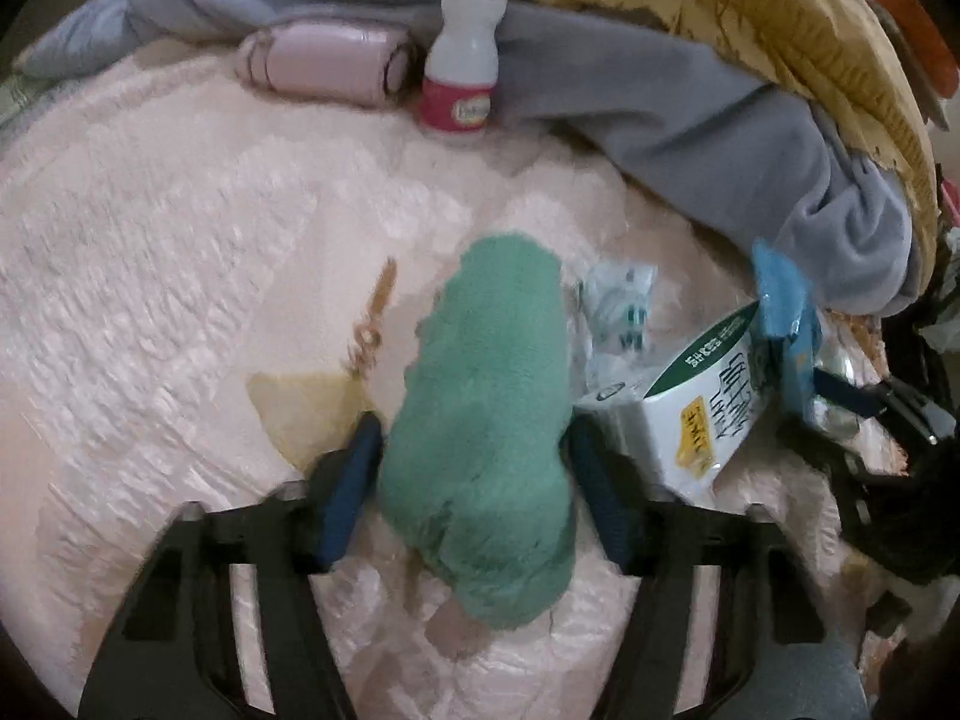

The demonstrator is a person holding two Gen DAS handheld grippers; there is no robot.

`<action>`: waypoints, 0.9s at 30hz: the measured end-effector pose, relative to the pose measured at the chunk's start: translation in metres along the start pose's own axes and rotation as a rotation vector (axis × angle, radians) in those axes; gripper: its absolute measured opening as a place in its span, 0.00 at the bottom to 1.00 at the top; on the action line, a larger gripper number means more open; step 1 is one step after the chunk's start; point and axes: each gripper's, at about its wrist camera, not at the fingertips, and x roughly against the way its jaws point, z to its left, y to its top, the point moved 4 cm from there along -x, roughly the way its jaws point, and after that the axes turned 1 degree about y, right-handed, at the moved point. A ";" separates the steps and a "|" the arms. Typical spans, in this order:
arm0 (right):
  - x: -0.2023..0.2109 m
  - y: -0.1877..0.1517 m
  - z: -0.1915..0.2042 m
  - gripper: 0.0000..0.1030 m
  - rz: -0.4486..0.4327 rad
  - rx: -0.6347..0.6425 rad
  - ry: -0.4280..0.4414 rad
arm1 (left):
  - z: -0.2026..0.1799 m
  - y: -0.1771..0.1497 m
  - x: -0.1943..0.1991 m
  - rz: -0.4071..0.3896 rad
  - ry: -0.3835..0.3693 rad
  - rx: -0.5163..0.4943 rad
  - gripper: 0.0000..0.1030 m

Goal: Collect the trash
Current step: 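Grasp the green towel with the left tool while the right grasps the blue snack bag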

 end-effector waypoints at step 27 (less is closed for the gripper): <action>0.012 -0.007 0.060 0.83 0.080 0.183 0.072 | 0.015 -0.054 0.111 -0.084 -0.074 0.012 0.42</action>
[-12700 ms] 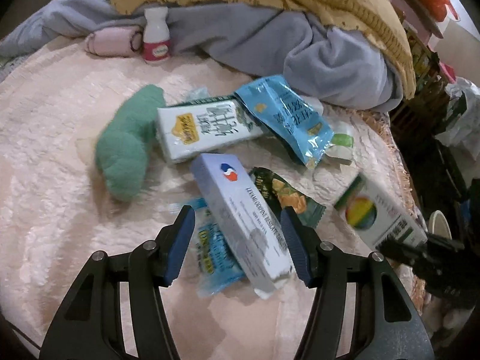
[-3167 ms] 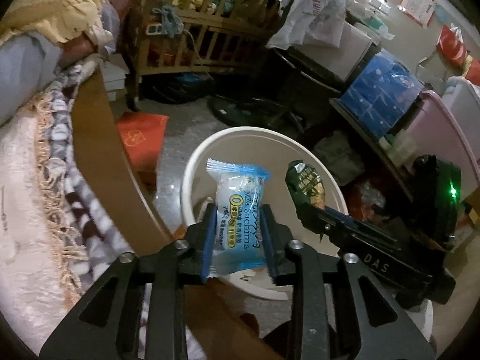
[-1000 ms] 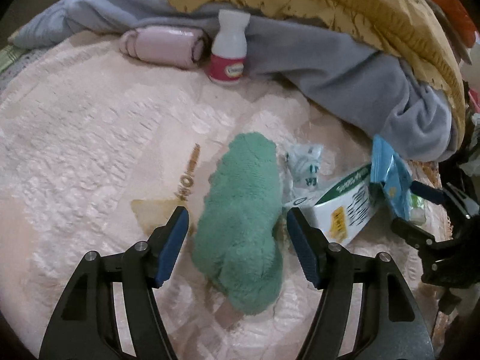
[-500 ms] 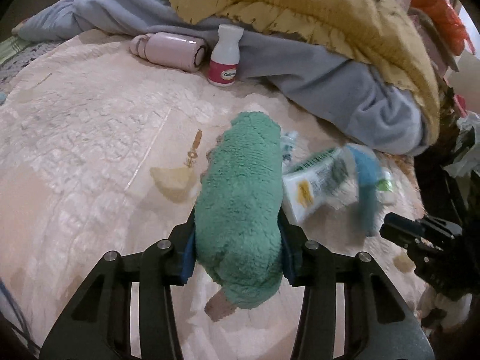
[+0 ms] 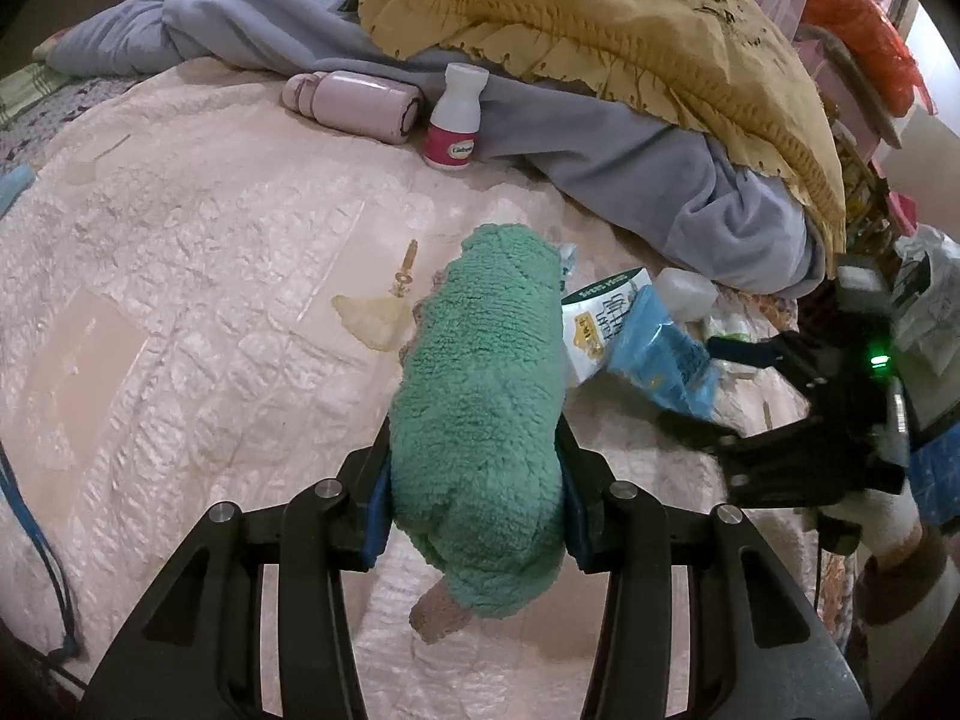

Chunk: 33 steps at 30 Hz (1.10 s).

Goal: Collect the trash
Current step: 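Grasp the green towel with the left tool while the right grasps the blue snack bag, then carry the green towel and blue snack bag over the white bucket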

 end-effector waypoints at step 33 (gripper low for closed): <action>0.179 -0.191 -0.009 0.53 -0.181 -0.498 -0.121 | -0.198 -0.068 0.043 -0.012 -0.129 -0.249 0.42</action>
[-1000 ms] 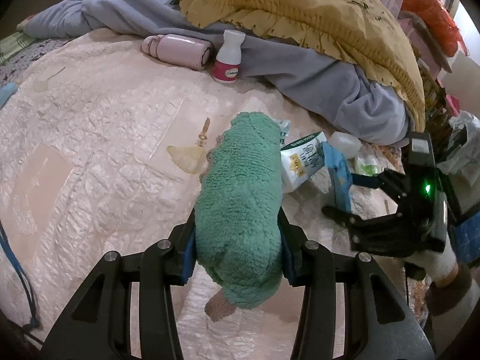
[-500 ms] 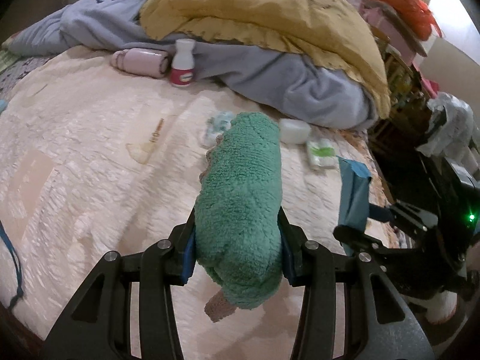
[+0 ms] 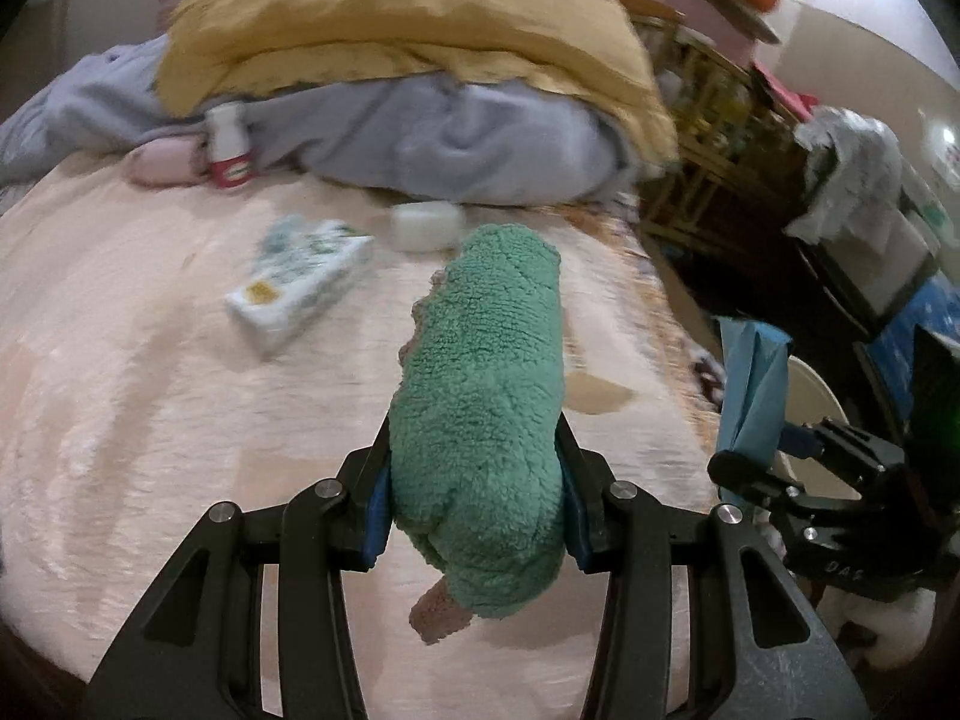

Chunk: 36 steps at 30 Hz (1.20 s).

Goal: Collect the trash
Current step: 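Carry the green towel and blue snack bag over the white bucket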

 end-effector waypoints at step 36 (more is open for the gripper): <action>0.096 -0.087 -0.169 0.53 -0.088 -0.393 -0.234 | -0.217 -0.010 -0.059 0.053 -0.161 -0.310 0.42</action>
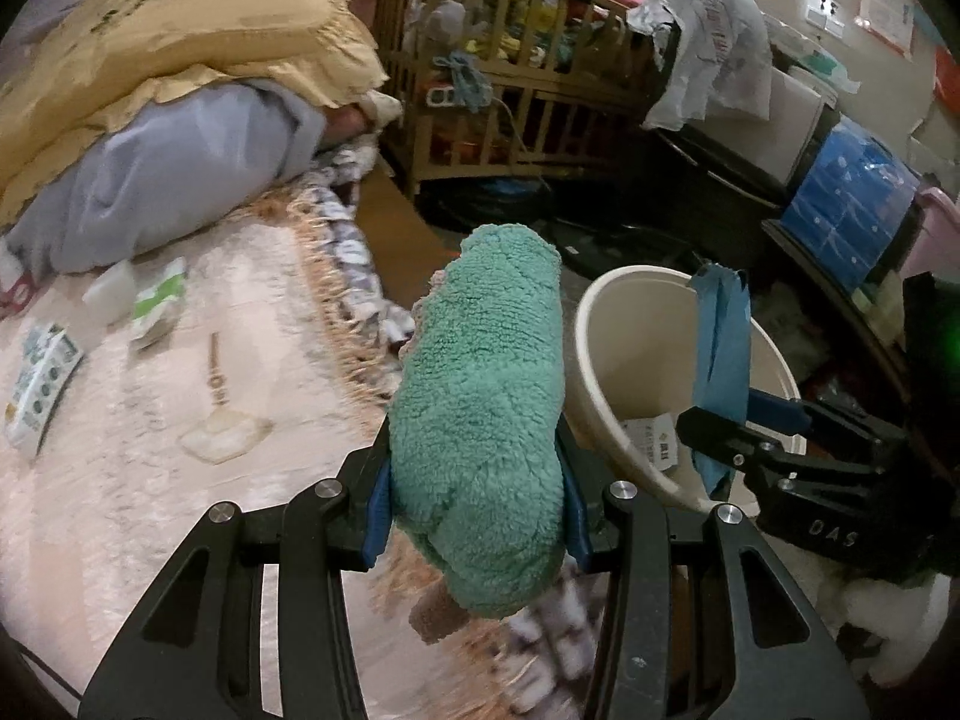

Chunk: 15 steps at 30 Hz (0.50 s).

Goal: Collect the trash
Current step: 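Carry the green towel and blue snack bag over the white bucket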

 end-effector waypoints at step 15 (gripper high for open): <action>-0.003 -0.005 -0.068 0.53 0.012 -0.147 -0.067 | -0.049 0.012 -0.039 0.053 -0.058 -0.051 0.42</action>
